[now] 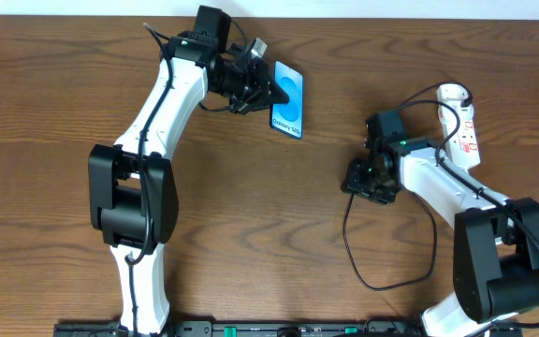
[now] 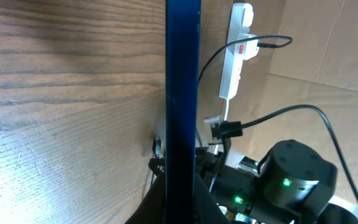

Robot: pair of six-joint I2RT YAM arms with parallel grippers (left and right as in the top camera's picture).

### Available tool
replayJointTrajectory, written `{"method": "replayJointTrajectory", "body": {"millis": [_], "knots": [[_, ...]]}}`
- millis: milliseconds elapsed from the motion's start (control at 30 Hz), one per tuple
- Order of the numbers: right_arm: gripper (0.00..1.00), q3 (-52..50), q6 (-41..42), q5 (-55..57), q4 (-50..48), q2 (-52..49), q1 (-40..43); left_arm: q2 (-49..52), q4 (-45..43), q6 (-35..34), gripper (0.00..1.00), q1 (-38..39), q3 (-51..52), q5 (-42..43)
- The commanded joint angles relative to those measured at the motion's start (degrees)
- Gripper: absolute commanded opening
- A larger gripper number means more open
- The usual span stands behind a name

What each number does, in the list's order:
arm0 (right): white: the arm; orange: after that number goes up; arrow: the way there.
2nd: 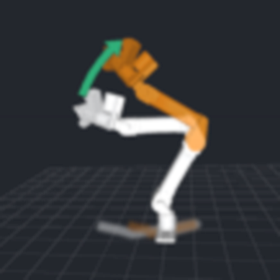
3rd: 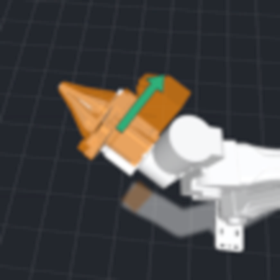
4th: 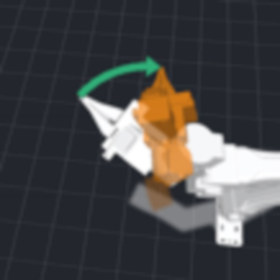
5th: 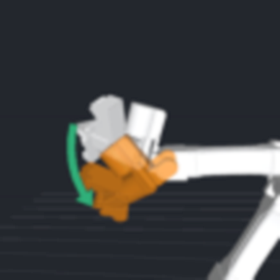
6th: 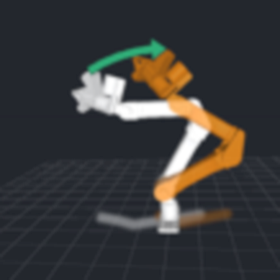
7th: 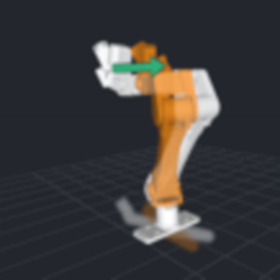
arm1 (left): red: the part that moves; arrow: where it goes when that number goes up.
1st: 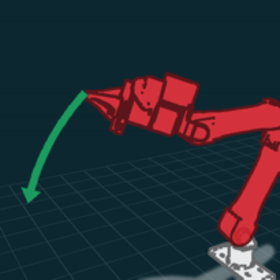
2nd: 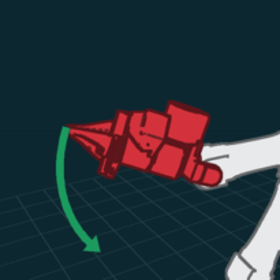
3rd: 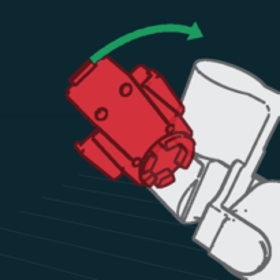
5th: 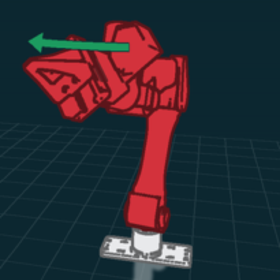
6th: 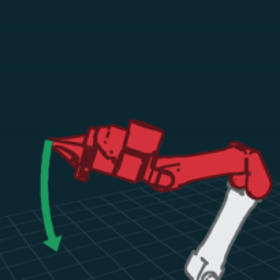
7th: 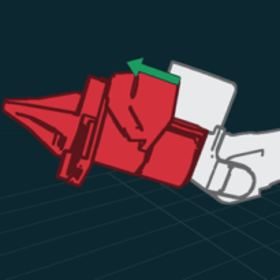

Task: Plug charger to phone and switch on socket
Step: 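Lower the right gripper to the black cable's USB-C plug and grasp it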

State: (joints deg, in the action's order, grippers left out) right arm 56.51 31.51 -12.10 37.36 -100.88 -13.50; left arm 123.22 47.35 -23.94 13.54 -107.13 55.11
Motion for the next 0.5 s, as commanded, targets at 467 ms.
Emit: {"method": "replayJointTrajectory", "body": {"millis": [467], "knots": [[0.32,-4.2,2.1,0.6,-4.2,-0.5,-0.5,-2.0,0.0,1.0,0.08,-0.2,0.0,1.2]]}}
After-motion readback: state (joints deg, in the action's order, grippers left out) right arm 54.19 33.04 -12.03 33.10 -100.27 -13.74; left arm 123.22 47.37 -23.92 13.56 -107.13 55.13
